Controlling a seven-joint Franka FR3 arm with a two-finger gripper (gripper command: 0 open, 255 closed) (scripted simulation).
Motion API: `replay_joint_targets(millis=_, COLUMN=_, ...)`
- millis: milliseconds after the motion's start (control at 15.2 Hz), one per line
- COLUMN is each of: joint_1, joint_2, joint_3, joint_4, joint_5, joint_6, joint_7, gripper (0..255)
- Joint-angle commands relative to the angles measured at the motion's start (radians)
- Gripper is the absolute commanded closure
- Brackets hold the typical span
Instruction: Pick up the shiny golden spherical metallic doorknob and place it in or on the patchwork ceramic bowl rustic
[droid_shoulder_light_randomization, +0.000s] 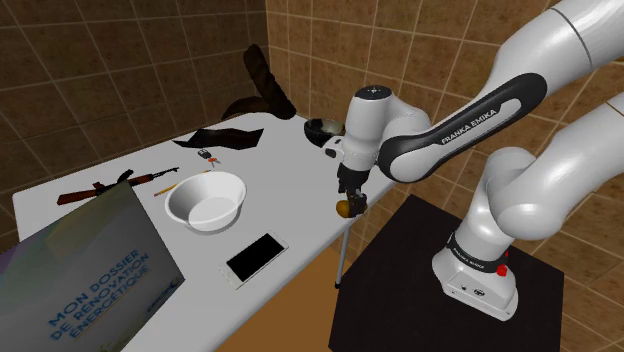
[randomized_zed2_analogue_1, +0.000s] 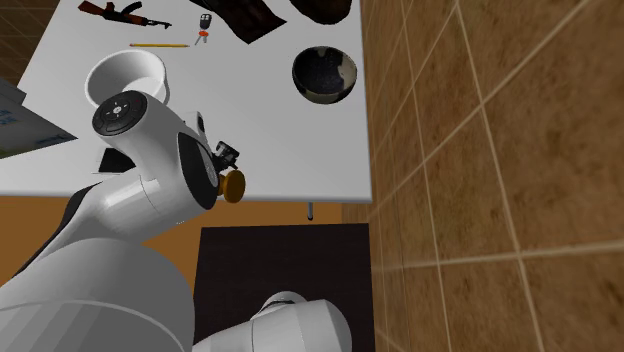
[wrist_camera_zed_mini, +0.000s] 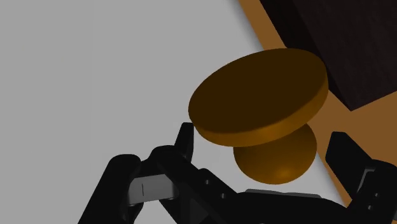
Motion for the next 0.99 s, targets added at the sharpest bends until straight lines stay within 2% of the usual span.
replay_joint_targets(millis=0, joint_1=0.0, joint_2=0.001, joint_3=0.0, joint_4=-0.001, joint_5=0.0, joint_6=0.001, joint_7=0.0, gripper=0)
replay_joint_targets(millis=132, joint_1=0.0, joint_2=0.001, joint_3=0.0, joint_4=-0.001, joint_5=0.0, joint_6=0.001, joint_7=0.0, gripper=0)
replay_joint_targets(millis=198, joint_1=0.0, joint_2=0.001, joint_3=0.0, joint_4=-0.001, joint_5=0.0, joint_6=0.0, joint_7=0.0, gripper=255)
replay_joint_targets(millis=792, joint_1=0.0, joint_2=0.001, joint_3=0.0, joint_4=-0.001, joint_5=0.0, joint_6=0.001, joint_7=0.0, gripper=255)
replay_joint_targets(millis=924, joint_1=0.003, joint_2=-0.025, joint_3=-0.003, joint_4=0.011, joint_5=0.003, joint_6=-0.037, joint_7=-0.004, gripper=255)
